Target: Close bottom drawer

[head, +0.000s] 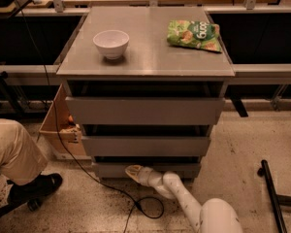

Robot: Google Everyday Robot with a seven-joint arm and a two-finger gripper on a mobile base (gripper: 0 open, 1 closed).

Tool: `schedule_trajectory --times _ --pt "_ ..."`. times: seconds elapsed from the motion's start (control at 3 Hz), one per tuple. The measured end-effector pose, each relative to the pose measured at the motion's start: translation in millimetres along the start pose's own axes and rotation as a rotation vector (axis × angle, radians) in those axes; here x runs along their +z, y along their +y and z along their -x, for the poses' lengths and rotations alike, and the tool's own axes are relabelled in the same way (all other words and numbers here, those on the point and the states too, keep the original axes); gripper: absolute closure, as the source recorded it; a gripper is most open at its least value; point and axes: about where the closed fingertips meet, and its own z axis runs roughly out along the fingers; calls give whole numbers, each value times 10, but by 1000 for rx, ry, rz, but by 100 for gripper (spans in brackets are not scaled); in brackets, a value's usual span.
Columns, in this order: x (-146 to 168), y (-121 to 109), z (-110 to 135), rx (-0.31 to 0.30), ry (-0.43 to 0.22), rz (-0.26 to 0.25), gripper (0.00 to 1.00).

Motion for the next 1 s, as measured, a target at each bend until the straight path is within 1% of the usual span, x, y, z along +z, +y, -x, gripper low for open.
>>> schedule_trajectory --times 0.33,0.67,1.0 --pt "-17 51 -46 0 8 27 100" --pt "-403 -140 -135 -13 85 33 100" --pt "-1448 -653 -215 -29 257 -31 100"
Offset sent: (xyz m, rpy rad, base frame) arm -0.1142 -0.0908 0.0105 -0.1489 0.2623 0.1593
